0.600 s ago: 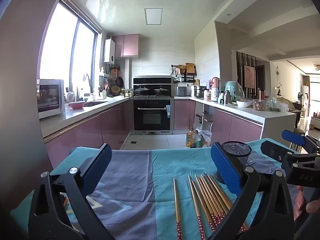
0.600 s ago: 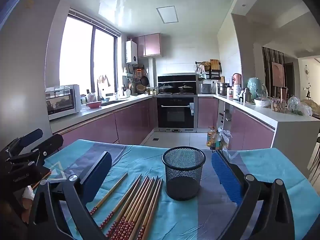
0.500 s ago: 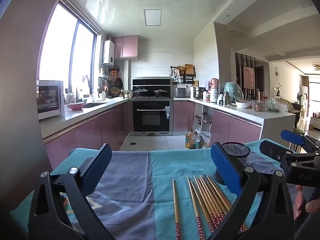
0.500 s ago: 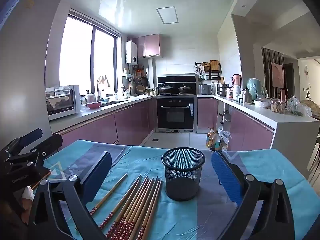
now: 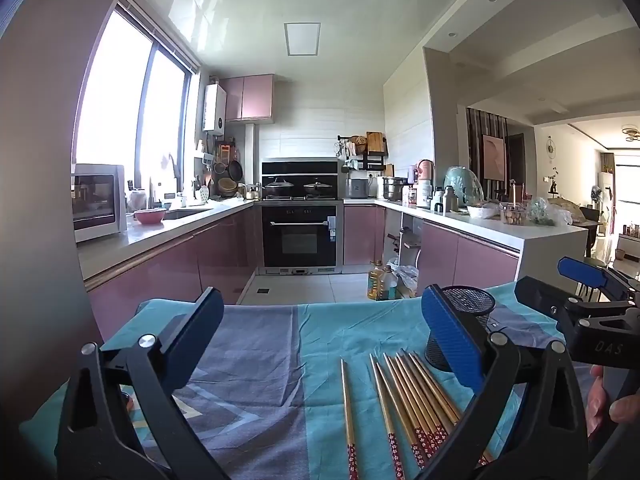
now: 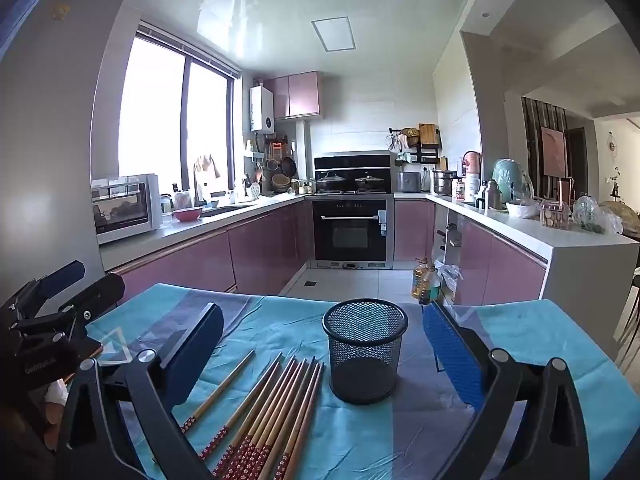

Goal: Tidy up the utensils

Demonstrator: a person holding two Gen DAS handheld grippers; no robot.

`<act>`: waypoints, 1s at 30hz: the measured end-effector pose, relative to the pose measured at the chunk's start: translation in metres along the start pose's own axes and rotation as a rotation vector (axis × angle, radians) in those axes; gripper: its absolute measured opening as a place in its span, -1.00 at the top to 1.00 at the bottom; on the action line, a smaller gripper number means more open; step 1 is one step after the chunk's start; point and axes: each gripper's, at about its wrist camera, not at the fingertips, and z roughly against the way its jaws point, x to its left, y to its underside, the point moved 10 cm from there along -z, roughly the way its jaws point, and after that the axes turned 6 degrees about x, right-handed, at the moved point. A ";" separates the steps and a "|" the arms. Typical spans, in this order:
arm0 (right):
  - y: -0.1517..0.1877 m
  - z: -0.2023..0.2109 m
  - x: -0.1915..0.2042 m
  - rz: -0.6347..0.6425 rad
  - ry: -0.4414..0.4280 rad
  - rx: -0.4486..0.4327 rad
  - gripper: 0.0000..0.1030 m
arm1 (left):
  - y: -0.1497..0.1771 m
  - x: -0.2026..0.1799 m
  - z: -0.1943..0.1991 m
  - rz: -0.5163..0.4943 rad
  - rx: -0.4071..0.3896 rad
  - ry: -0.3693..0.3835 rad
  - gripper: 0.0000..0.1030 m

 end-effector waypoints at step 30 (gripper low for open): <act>-0.001 0.003 0.001 0.004 0.006 -0.015 -0.88 | -0.018 0.004 0.008 0.008 -0.013 0.015 -0.89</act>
